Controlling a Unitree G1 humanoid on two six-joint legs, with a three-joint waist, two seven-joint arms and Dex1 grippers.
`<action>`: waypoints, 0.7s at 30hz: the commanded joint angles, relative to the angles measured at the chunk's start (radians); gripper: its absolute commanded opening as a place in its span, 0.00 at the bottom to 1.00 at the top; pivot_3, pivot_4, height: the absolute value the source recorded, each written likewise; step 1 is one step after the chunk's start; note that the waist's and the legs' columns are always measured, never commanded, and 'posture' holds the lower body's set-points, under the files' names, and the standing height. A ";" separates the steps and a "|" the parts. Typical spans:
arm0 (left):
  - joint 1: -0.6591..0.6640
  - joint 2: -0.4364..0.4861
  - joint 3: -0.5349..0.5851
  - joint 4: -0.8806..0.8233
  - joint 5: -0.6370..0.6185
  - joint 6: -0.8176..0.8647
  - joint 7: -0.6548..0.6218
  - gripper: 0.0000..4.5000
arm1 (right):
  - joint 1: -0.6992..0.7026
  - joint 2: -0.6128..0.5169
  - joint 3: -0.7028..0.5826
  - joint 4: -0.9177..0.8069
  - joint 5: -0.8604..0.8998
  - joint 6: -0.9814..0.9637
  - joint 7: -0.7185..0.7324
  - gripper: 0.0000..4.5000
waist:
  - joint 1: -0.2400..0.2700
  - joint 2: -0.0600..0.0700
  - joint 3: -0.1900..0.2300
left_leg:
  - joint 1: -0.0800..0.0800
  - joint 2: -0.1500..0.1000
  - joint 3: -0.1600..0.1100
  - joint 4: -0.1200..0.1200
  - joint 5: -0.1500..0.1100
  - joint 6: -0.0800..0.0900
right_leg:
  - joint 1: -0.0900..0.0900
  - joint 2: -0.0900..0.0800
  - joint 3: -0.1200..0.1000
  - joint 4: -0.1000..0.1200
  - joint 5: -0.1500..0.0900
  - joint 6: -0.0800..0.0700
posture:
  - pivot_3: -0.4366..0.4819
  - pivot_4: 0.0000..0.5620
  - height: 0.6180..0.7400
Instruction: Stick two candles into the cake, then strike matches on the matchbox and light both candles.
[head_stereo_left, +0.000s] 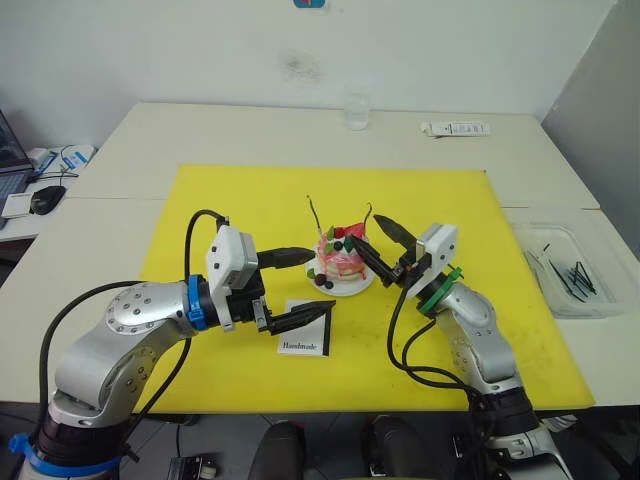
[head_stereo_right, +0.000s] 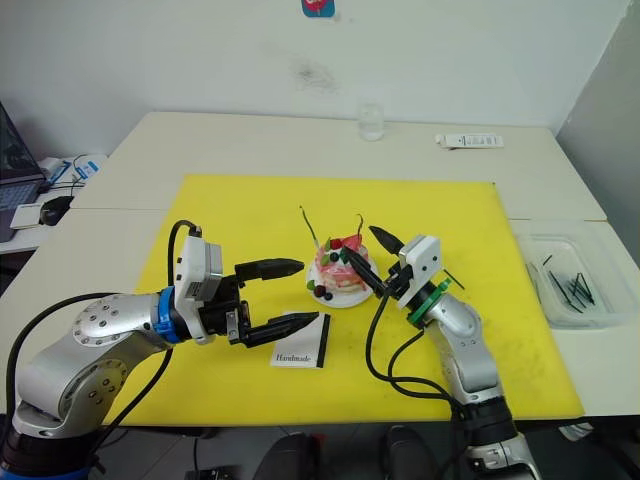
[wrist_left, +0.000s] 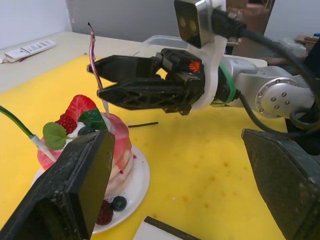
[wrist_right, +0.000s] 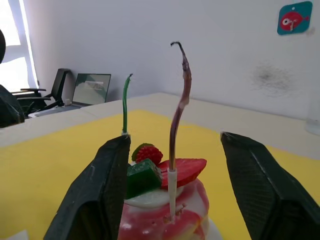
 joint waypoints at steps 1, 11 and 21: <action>-0.016 0.006 0.001 -0.010 -0.003 0.022 0.021 1.00 | 0.004 -0.023 -0.023 -0.099 0.036 0.038 -0.003 0.64 | 0.000 0.000 0.000 | 0.000 0.000 0.000 0.000 0.000 0.000 | 0.000 0.000 0.000 0.000 0.000 0.000 | 0.48 0.27 1.00; -0.036 0.162 0.235 0.074 -0.310 0.474 0.153 1.00 | 0.131 -0.377 -0.127 -0.373 0.119 0.366 0.088 0.64 | 0.000 0.000 0.000 | -0.001 0.000 0.000 0.000 0.000 0.000 | 0.000 -0.001 -0.001 -0.001 0.000 0.000 | 0.48 0.27 1.00; 0.021 0.294 0.290 0.302 -0.564 0.816 0.065 1.00 | 0.141 -0.634 -0.034 -0.468 0.173 0.523 0.306 0.45 | -0.002 0.000 0.000 | 0.004 0.000 -0.001 -0.002 0.000 0.000 | 0.001 0.000 -0.002 0.000 -0.001 -0.001 | 0.48 0.27 1.00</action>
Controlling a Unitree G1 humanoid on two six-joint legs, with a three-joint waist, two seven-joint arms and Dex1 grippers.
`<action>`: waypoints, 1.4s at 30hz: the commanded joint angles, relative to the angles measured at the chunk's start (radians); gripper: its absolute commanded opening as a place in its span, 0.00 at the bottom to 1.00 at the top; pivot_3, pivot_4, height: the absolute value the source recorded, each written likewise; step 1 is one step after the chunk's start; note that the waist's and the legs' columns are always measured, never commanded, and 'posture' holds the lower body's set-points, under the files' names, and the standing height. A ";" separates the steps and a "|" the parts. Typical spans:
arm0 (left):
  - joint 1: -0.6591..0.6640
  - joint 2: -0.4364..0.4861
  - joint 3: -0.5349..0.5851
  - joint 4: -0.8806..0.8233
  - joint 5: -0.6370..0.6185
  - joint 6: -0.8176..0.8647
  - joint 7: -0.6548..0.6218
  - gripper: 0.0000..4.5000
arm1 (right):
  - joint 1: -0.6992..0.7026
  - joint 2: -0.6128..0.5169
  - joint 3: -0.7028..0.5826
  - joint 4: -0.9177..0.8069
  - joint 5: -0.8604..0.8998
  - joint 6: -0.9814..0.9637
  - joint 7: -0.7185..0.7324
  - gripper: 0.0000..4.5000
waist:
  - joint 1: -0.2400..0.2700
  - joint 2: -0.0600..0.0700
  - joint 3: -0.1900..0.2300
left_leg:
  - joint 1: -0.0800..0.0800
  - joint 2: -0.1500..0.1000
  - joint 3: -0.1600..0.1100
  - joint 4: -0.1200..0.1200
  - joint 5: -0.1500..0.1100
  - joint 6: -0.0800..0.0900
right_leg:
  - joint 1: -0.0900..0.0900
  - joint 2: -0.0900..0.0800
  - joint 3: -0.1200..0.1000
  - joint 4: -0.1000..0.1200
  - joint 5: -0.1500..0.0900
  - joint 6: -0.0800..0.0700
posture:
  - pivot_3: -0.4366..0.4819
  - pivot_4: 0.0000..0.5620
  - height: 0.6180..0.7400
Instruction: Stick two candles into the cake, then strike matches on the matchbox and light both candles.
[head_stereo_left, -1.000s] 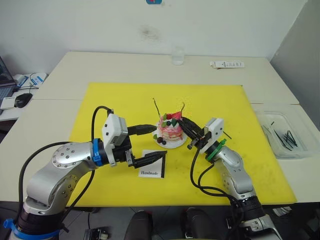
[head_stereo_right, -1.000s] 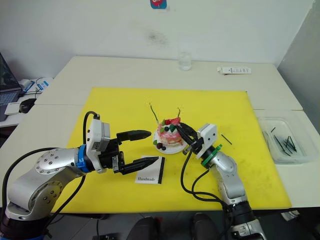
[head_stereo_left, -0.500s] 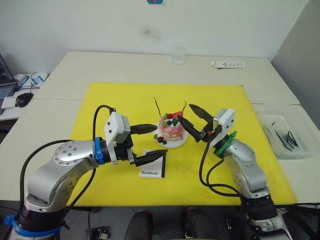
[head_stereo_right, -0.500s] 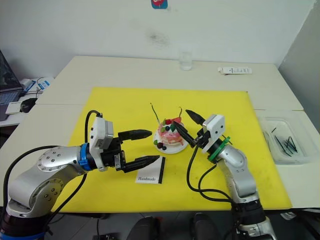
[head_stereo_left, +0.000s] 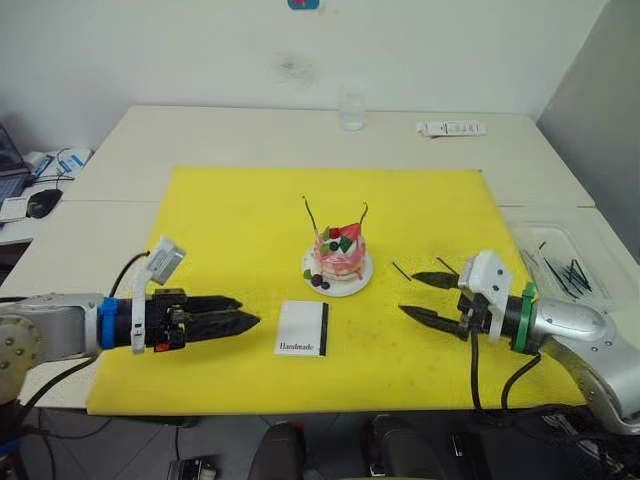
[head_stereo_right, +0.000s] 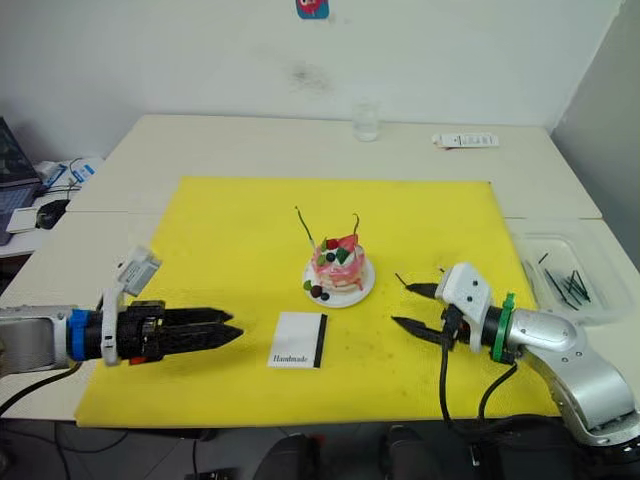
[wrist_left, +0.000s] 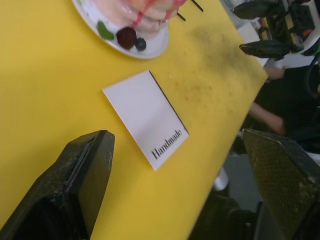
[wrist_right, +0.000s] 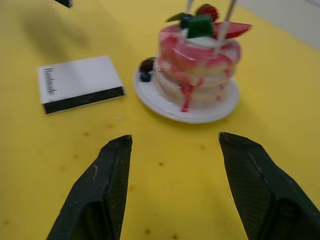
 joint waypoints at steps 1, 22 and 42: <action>-0.029 -0.041 -0.006 0.039 -0.050 0.041 0.019 1.00 | -0.054 -0.027 0.070 -0.013 -0.036 0.004 0.047 0.36 | 0.001 0.000 0.000 | 0.000 0.000 0.000 0.000 0.000 0.000 | 0.000 0.000 0.000 0.000 0.000 0.000 | 0.48 0.27 1.00; -0.111 -0.296 -0.172 0.157 0.071 0.062 0.154 1.00 | -0.381 0.163 0.423 0.154 -0.242 0.153 0.030 0.01 | 0.002 -0.001 0.000 | -0.003 -0.002 0.001 0.002 0.000 0.000 | -0.001 -0.002 0.001 -0.001 0.001 0.001 | 0.48 0.27 1.00; -0.090 -0.365 -0.190 0.134 0.128 0.061 0.142 1.00 | -0.418 0.322 0.529 0.257 -0.308 0.161 0.037 0.01 | 0.011 -0.001 -0.002 | -0.002 -0.004 0.001 0.003 0.000 0.000 | 0.000 -0.004 0.001 0.000 0.002 0.001 | 0.48 0.27 1.00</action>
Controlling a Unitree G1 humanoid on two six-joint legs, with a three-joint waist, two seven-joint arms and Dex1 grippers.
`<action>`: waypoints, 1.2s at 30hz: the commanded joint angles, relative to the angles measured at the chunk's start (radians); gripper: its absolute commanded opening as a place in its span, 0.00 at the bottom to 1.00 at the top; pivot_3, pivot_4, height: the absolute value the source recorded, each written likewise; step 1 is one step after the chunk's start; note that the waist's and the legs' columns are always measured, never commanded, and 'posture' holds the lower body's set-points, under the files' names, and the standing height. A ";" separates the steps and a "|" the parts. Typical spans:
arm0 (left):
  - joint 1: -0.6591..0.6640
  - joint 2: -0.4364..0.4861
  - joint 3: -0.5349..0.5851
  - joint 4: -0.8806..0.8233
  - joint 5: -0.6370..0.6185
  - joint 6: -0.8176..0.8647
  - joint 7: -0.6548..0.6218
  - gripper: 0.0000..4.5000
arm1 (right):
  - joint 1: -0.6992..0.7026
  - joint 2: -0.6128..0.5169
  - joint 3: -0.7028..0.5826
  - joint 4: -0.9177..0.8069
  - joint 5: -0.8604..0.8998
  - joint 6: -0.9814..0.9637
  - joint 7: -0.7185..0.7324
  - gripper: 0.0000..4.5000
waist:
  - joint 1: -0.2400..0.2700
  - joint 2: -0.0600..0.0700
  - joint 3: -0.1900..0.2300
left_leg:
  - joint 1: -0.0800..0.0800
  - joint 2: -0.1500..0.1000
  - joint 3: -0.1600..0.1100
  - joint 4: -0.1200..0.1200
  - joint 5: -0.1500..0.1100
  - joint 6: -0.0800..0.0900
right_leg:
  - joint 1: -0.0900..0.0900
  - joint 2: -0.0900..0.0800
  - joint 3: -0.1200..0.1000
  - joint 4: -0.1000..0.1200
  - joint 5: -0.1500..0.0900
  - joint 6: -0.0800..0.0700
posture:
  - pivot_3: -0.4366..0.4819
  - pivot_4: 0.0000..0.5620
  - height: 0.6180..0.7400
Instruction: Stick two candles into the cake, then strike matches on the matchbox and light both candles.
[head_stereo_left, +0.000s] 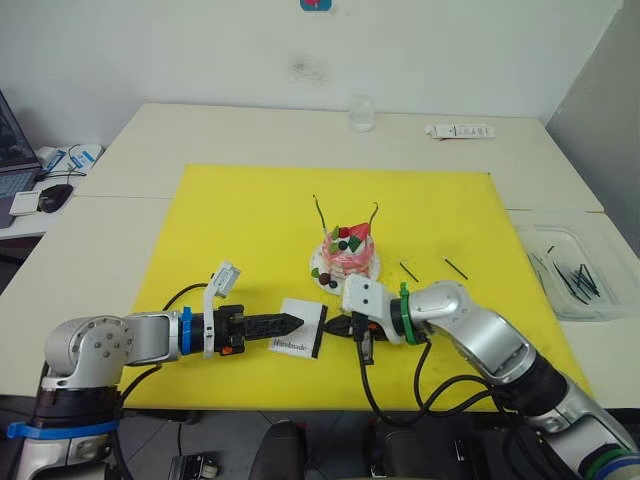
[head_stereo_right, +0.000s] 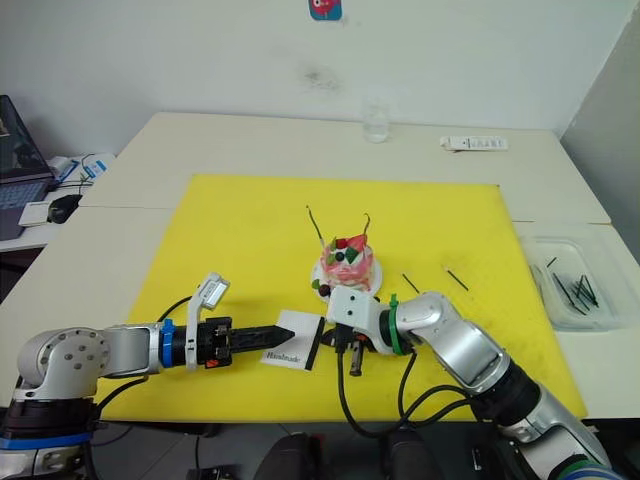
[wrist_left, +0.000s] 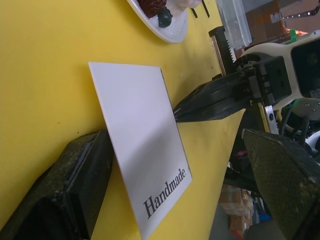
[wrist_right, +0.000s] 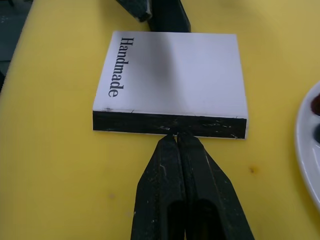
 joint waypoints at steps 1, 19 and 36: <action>0.022 -0.022 -0.027 -0.020 0.006 0.012 0.010 1.00 | -0.008 0.016 0.003 0.002 -0.015 -0.030 -0.003 0.01 | 0.001 0.000 0.000 | 0.000 0.000 0.000 0.000 0.000 0.000 | 0.000 0.000 0.000 0.000 0.000 0.000 | 0.48 0.27 1.00; 0.053 -0.034 -0.012 -0.046 0.006 0.016 0.022 1.00 | -0.086 0.012 0.010 0.150 -0.150 -0.168 0.002 0.01 | 0.002 0.000 0.000 | 0.001 0.000 0.000 0.000 0.000 0.000 | 0.001 -0.001 0.000 0.000 0.000 0.001 | 0.48 0.27 1.00; 0.061 -0.031 -0.009 -0.048 0.013 0.003 0.022 1.00 | -0.079 0.086 -0.001 0.121 -0.155 -0.171 0.013 0.01 | 0.000 0.000 -0.001 | 0.002 0.001 0.000 -0.001 0.000 0.000 | 0.001 0.000 0.000 -0.001 0.000 0.000 | 0.48 0.27 1.00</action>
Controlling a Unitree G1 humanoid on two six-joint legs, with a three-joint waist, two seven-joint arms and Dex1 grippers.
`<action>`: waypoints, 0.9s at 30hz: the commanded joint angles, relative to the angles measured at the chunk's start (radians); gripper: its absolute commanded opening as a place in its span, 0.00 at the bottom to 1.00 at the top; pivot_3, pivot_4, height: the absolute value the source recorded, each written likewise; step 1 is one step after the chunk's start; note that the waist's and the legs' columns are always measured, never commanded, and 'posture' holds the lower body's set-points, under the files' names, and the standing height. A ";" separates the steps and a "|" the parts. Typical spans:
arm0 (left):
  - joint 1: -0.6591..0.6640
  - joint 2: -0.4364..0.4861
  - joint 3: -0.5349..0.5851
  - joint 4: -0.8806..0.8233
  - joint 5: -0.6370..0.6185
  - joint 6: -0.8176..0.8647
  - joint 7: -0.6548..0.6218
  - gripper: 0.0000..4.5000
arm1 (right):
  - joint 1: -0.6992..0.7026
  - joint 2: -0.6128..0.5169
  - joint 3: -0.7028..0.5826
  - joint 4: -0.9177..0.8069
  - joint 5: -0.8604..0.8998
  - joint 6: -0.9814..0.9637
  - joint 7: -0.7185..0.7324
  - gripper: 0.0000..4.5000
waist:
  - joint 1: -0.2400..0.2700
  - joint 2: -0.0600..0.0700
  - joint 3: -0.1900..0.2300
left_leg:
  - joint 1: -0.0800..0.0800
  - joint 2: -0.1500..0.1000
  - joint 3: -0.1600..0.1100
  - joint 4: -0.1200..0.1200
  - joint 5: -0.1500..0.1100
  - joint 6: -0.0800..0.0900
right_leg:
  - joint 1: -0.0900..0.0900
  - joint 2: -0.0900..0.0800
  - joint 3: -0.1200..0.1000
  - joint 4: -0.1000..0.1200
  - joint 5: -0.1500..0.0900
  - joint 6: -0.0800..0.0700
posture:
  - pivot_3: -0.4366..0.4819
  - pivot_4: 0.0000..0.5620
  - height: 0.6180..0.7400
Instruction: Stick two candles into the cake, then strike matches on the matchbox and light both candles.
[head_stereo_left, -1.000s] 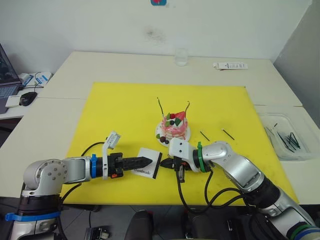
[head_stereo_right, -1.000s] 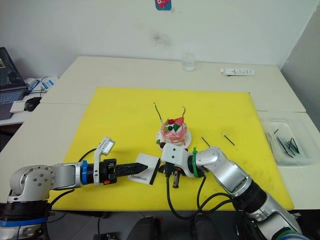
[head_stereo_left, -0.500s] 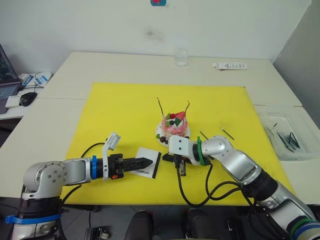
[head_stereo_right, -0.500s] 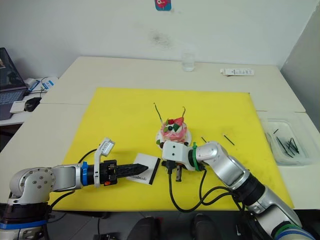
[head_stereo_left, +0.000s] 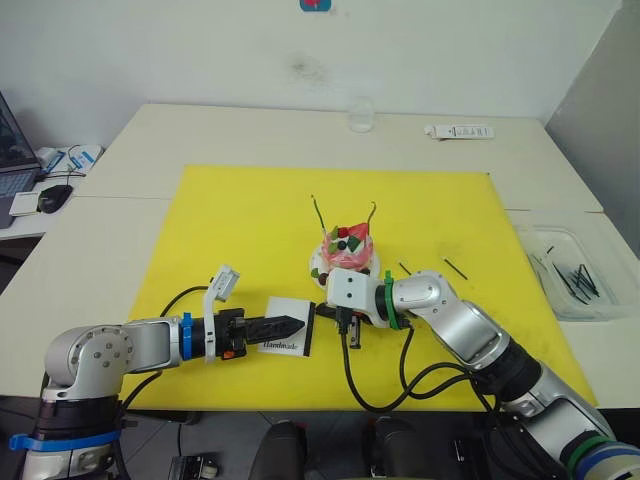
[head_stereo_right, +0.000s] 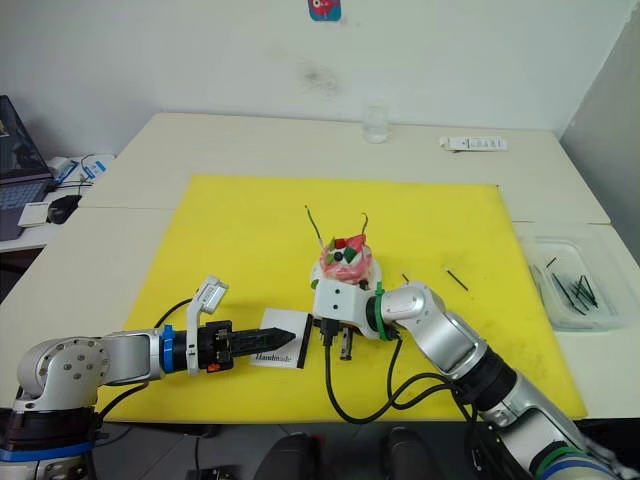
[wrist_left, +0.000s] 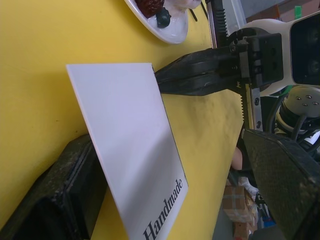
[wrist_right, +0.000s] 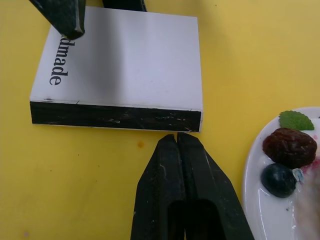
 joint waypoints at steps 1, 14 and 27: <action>0.020 -0.009 -0.036 -0.005 0.011 0.017 0.004 1.00 | -0.005 0.013 -0.030 -0.032 0.022 0.006 0.012 0.01 | 0.000 0.000 0.000 | 0.000 0.000 0.000 0.000 0.000 0.000 | 0.000 0.000 0.000 0.000 0.000 0.000 | 0.48 0.27 1.00; 0.023 -0.013 -0.044 -0.002 0.022 0.004 0.005 1.00 | -0.007 0.037 -0.047 -0.045 0.059 0.039 0.028 0.01 | 0.000 0.000 0.000 | 0.000 0.000 0.000 0.000 0.000 0.000 | 0.000 0.000 0.000 0.000 0.000 0.000 | 0.48 0.27 1.00; 0.034 -0.012 -0.053 -0.006 0.025 -0.016 0.000 1.00 | 0.001 0.037 -0.049 -0.063 0.074 0.049 0.025 0.01 | 0.000 0.000 0.000 | 0.000 0.000 0.000 0.000 0.000 0.000 | 0.000 0.000 0.000 0.000 0.000 0.000 | 0.48 0.27 1.00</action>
